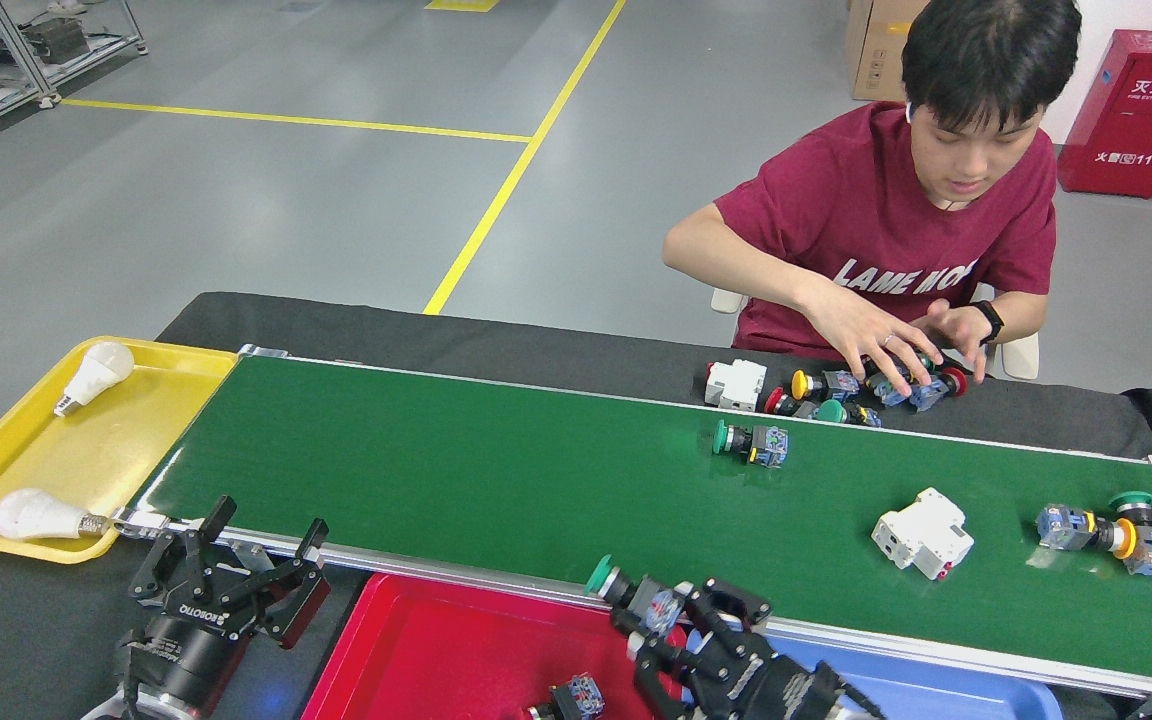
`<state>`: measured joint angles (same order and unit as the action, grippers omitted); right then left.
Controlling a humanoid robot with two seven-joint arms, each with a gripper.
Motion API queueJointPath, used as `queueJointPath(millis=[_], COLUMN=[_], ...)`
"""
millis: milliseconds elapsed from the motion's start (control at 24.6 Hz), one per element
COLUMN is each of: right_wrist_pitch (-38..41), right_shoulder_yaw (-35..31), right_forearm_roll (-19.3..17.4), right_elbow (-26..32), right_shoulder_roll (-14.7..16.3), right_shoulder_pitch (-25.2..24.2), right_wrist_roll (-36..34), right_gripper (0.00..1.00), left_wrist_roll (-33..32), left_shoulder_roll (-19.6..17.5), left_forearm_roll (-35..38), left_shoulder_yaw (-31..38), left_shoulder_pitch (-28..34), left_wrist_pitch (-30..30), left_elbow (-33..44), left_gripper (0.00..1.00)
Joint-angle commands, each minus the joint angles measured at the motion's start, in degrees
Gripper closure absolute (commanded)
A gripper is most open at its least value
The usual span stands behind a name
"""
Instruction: Pick switch part from conveyor to tray
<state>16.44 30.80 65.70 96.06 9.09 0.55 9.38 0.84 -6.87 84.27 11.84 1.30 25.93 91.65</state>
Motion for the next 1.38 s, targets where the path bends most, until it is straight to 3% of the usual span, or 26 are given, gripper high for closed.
queueJointPath(millis=[0, 162, 366, 528, 691, 812, 1016, 1138, 1341], right_wrist_pitch=[-1.5, -2.1, -2.2, -2.2, -2.4, -4.6, -4.9, -5.1, -9.5], right_shoulder_yaw=[0.0, -1.4, -17.4, -27.8, -36.2, -42.3, -44.3, -43.7, -41.0], right_forearm_roll=[0.0, -0.2, -0.2, -0.3, -0.3, -0.3, -0.3, -0.3, 0.0], right_elbow=[0.6, 1.8, 3.2, 3.5, 3.4, 3.0, 2.2, 2.1, 2.0], right_shoulder_roll=[-0.4, -0.4, 1.0, 1.8, 1.2, -1.7, -2.1, -2.1, -1.8], right_shoulder_pitch=[0.4, 0.8, -0.5, -5.4, -11.4, -15.8, -18.0, -18.0, -16.7], right_wrist_roll=[1.0, 0.9, -2.5, -7.5, -10.4, -11.2, -11.9, -12.5, -11.9], right_gripper=[0.02, 0.02, 0.05, 0.06, 0.05, 0.04, 0.03, 0.03, 0.04], left_wrist_roll=[0.3, 0.3, 0.3, -1.4, -8.0, -9.6, -10.9, -14.5, -15.0], left_shoulder_roll=[-0.5, -0.5, -0.4, 1.2, 7.7, 13.4, 14.8, 15.6, 15.8], left_forearm_roll=[0.1, 0.1, 0.2, 2.6, 8.4, 15.0, 19.2, 18.6, 13.1], left_shoulder_yaw=[0.0, 0.0, -0.1, -2.4, -7.3, -13.1, -23.6, -24.0, -24.1], left_shoulder_pitch=[-0.3, -0.3, 0.7, 1.3, 0.0, -4.1, -10.8, -15.9, -22.9], left_wrist_pitch=[-0.1, -0.1, -0.3, -1.5, -4.7, -6.9, -18.7, -19.7, -20.9], left_elbow=[0.8, 0.4, 1.2, 4.1, 7.6, 7.0, -1.7, -8.9, -18.3], left_gripper=[0.0, 0.0, 0.0, 0.0, 0.0, 0.0, 0.0, 0.0, 0.0])
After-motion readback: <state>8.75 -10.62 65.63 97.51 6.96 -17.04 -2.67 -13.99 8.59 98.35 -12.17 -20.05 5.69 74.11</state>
